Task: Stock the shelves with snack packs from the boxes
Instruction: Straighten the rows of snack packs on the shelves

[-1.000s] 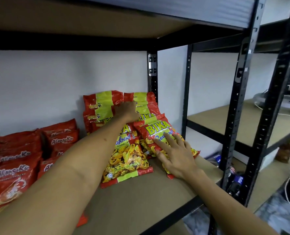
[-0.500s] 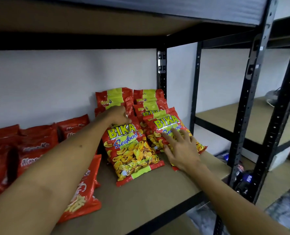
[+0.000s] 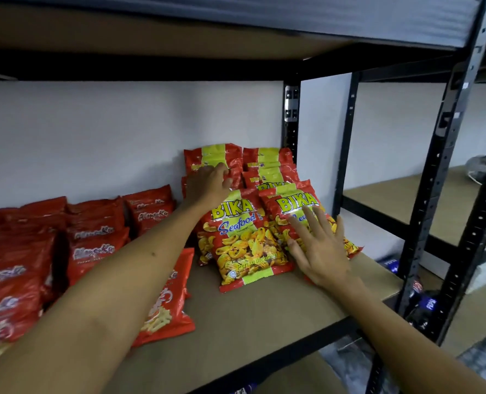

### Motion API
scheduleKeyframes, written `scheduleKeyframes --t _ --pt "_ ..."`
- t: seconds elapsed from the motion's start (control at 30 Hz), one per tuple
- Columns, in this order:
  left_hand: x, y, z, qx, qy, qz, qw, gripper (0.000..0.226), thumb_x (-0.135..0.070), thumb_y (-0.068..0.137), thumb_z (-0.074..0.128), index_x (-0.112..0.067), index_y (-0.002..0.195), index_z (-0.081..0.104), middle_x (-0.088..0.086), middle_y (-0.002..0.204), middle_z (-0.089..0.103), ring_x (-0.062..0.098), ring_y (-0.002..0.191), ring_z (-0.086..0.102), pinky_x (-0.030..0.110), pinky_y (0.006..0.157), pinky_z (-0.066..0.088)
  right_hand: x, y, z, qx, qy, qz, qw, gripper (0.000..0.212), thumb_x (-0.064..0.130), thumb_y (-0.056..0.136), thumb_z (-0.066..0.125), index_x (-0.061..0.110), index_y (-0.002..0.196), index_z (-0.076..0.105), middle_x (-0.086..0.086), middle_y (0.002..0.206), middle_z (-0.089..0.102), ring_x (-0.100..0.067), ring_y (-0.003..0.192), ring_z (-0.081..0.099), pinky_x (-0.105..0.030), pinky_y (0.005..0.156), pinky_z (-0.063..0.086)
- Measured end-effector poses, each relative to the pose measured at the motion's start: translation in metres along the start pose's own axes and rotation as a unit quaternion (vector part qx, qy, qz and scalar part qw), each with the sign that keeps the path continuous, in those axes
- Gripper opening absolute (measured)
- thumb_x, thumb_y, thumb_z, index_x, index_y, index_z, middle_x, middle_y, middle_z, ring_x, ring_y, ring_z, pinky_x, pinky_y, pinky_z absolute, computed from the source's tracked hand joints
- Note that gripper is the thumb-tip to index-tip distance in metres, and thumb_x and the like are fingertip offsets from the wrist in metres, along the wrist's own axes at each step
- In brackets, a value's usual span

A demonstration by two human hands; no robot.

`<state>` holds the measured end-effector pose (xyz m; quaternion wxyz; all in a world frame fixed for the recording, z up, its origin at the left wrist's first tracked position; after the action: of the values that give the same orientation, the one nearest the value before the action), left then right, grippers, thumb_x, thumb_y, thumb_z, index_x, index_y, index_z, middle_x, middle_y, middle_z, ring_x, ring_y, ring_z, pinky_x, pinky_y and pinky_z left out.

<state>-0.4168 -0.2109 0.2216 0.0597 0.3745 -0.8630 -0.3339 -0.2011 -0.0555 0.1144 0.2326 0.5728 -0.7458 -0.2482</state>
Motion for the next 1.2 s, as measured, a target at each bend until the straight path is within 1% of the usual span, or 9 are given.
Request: scheduleKeyframes --t 0.17,0.37,0.53,0.63,0.77,0.9,1.0,1.1,1.2 --pt "0.024 -0.026 -0.032 -0.016 0.012 -0.007 1.000 0.024 -0.029 0.097 0.047 -0.018 0.115 0.058 0.007 0.111 0.066 0.030 0.108 0.058 0.041 0.088 0.038 0.030 -0.010 -0.001 -0.061 0.032 -0.026 0.997 0.051 0.042 0.094 0.039 0.021 0.138 0.054 -0.010 0.148 0.045 -0.027 0.144 0.029 -0.061 0.116 0.009" --pt "0.078 -0.097 -0.081 0.023 0.024 -0.027 0.999 0.020 -0.023 0.092 0.049 -0.021 0.103 0.065 0.004 0.104 0.069 0.027 0.101 0.061 0.039 0.084 0.049 0.141 -0.034 -0.007 -0.115 0.164 -0.049 0.979 0.044 0.031 0.088 0.049 0.013 0.127 0.058 -0.010 0.137 0.055 -0.030 0.132 0.044 -0.056 0.107 0.036" --pt "0.114 -0.152 -0.130 0.095 0.030 -0.056 0.993 0.018 -0.015 0.089 0.055 -0.018 0.092 0.073 0.000 0.097 0.073 0.020 0.093 0.067 0.027 0.075 0.047 0.253 -0.046 -0.016 -0.037 0.186 -0.027 0.982 0.047 0.035 0.086 0.044 0.018 0.128 0.056 -0.011 0.139 0.052 -0.033 0.129 0.046 -0.052 0.098 0.045" --pt "0.112 -0.187 -0.145 0.076 0.005 -0.068 0.995 0.015 -0.016 0.087 0.057 -0.019 0.089 0.072 0.001 0.091 0.073 0.021 0.089 0.067 0.028 0.074 0.047 0.277 -0.037 -0.009 0.044 0.146 0.004 0.988 0.050 0.038 0.091 0.041 0.023 0.138 0.048 -0.012 0.151 0.039 -0.039 0.139 0.032 -0.063 0.106 0.033" --pt "0.097 -0.240 -0.130 0.069 -0.005 -0.076 0.995 0.028 -0.035 0.092 0.055 -0.019 0.113 0.066 0.005 0.112 0.066 0.024 0.109 0.057 0.036 0.092 0.045 0.276 -0.022 0.003 0.136 0.121 -0.022 0.983 0.054 0.048 0.099 0.026 0.033 0.152 0.023 -0.006 0.163 0.012 -0.035 0.149 0.005 -0.060 0.114 0.020" --pt "0.101 -0.283 -0.111 0.117 0.101 -0.126 0.980 0.046 -0.051 0.097 0.032 -0.029 0.135 0.047 -0.002 0.140 0.048 0.022 0.133 0.037 0.050 0.107 0.028 0.272 -0.019 0.004 0.162 0.098 -0.049 0.981 0.058 0.053 0.098 0.012 0.036 0.153 0.013 -0.002 0.164 0.005 -0.032 0.150 0.000 -0.056 0.115 0.021" --pt "0.106 -0.293 -0.116 0.120 0.101 -0.155 0.976 0.050 -0.051 0.095 0.031 -0.033 0.142 0.034 0.001 0.142 0.045 0.023 0.136 0.032 0.062 0.108 0.019 0.273 -0.027 0.004 0.168 0.097 -0.050 0.980 0.071 0.056 0.088 -0.005 0.035 0.154 0.011 -0.002 0.164 0.004 -0.031 0.150 -0.002 -0.056 0.115 0.019" --pt "0.102 -0.300 -0.122 0.107 0.102 -0.160 0.976 0.050 -0.043 0.094 0.037 -0.030 0.142 0.032 0.007 0.135 0.048 0.025 0.129 0.039 0.058 0.108 0.026 0.276 -0.034 0.005 0.160 0.098 -0.066 0.980 0.059 0.049 0.098 0.012 0.032 0.153 0.018 -0.004 0.163 0.012 -0.033 0.149 0.007 -0.054 0.111 0.029" --pt "0.098 -0.305 -0.126 0.047 0.145 -0.131 0.980 0.048 -0.037 0.090 0.039 -0.025 0.137 0.042 0.007 0.123 0.053 0.025 0.118 0.048 0.056 0.105 0.031 0.280 -0.034 -0.001 0.099 0.104 -0.100 0.985 0.055 0.042 0.096 0.024 0.023 0.144 0.043 -0.011 0.152 0.038 -0.037 0.135 0.036 -0.054 0.095 0.049"
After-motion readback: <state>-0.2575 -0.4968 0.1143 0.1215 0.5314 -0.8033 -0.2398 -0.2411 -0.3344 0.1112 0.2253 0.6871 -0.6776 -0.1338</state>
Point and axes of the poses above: each hand's wrist, its own y-axis towards the middle knuckle, its own z-axis out of the palm, x = y × z, the point moved 3 cm from there along y, towards the middle knuckle
